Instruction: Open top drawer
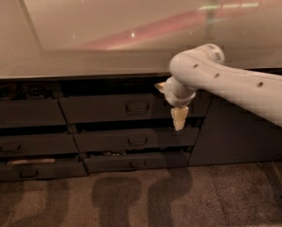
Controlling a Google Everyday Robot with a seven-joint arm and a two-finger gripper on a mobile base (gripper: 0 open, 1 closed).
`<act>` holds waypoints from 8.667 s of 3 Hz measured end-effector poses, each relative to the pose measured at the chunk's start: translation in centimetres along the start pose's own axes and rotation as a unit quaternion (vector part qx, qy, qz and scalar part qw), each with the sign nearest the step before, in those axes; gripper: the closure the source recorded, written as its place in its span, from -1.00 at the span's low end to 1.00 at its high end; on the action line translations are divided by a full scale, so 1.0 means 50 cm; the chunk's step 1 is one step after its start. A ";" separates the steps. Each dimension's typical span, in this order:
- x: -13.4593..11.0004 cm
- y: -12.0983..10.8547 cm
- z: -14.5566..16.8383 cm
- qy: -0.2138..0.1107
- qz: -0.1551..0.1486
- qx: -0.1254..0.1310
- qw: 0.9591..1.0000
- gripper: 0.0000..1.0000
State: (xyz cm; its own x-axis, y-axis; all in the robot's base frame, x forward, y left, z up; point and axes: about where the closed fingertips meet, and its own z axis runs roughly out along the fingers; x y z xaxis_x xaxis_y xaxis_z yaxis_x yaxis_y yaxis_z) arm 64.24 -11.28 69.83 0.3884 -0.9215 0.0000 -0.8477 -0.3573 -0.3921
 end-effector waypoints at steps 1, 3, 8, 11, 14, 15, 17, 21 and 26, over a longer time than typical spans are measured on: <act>0.000 0.003 -0.004 -0.074 0.004 0.009 0.997 -1.00; -0.007 0.000 -0.006 -0.088 -0.018 0.014 0.996 -1.00; 0.048 0.001 0.077 -0.085 0.009 -0.043 0.995 -1.00; 0.051 0.005 0.107 -0.076 -0.006 -0.036 0.996 -1.00; 0.070 0.013 0.134 -0.085 0.015 -0.063 0.994 -0.62; 0.070 0.013 0.134 -0.085 0.015 -0.063 0.994 -0.15; 0.070 0.013 0.134 -0.085 0.015 -0.063 0.994 0.78; 0.068 0.017 0.120 -0.081 0.009 -0.055 0.995 1.00; 0.059 0.012 0.075 -0.062 0.012 -0.039 0.997 1.00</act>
Offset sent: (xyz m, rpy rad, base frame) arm -0.0015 -0.0012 0.0008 0.1186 0.0332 0.0395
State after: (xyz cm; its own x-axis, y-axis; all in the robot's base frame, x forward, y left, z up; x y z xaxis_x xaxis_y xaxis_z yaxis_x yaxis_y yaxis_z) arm 66.24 -13.66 66.13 0.4051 -0.9057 -0.1246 -0.8812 -0.3505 -0.3173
